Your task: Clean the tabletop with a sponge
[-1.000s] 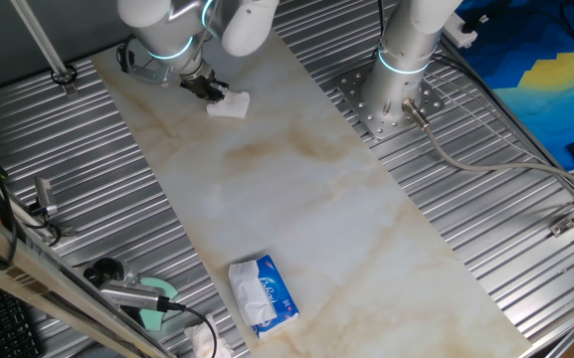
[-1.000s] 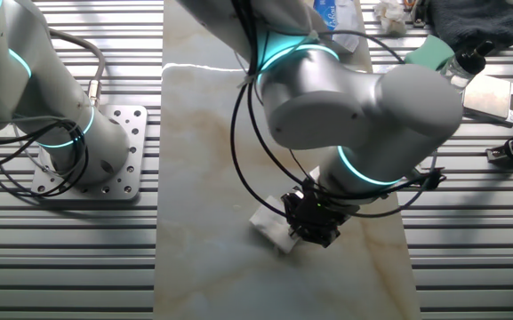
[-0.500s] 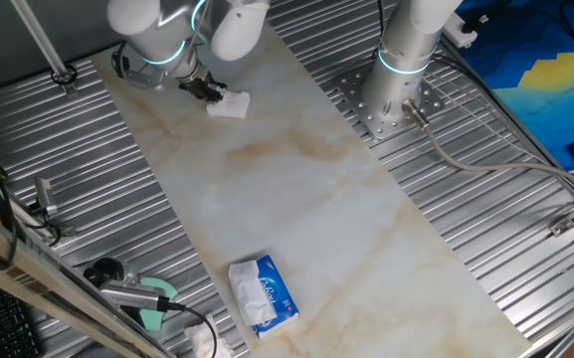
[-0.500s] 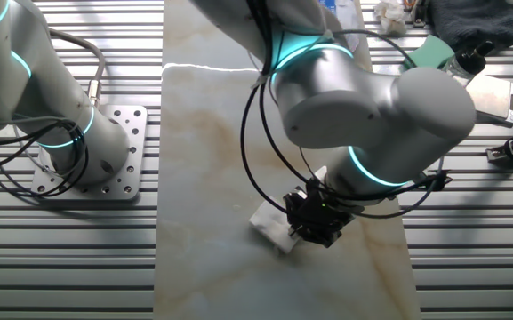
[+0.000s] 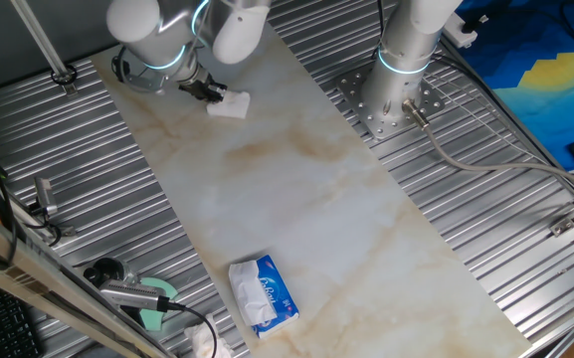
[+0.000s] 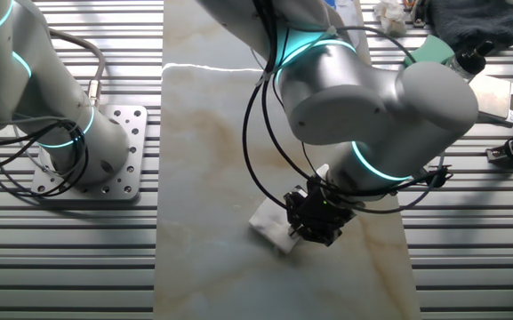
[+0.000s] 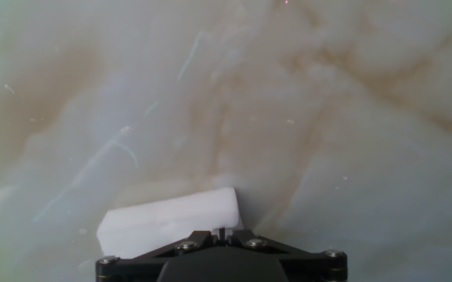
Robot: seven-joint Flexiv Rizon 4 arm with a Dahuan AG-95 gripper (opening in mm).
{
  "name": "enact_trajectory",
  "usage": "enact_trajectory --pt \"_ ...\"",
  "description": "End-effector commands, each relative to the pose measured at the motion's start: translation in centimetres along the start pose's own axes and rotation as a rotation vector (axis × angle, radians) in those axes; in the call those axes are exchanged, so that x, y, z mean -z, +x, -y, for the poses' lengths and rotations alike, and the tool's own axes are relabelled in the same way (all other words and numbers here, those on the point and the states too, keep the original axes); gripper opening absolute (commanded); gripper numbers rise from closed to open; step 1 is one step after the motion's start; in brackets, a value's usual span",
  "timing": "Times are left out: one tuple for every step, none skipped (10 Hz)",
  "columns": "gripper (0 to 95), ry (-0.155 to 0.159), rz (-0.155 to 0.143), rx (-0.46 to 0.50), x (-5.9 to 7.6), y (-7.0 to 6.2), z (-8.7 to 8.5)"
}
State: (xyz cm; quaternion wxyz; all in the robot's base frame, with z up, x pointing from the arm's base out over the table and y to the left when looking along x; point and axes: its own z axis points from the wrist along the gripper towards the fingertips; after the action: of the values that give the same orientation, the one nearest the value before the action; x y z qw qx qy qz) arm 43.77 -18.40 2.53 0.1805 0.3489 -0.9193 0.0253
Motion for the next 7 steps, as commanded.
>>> enact_trajectory --pt "0.0 -0.003 -0.002 -0.002 0.07 0.03 -0.02" --pt "0.0 -0.005 -0.004 -0.003 0.17 0.07 -0.07" --pt "0.0 -0.008 -0.006 -0.003 0.31 0.13 -0.13" --pt "0.0 -0.013 -0.011 -0.001 0.39 0.18 -0.2" --pt "0.0 -0.017 -0.014 0.0 0.42 0.22 -0.27" --pt "0.0 -0.023 -0.019 -0.001 0.36 0.27 -0.4" --pt "0.0 -0.026 -0.023 -0.002 0.32 0.3 -0.48"
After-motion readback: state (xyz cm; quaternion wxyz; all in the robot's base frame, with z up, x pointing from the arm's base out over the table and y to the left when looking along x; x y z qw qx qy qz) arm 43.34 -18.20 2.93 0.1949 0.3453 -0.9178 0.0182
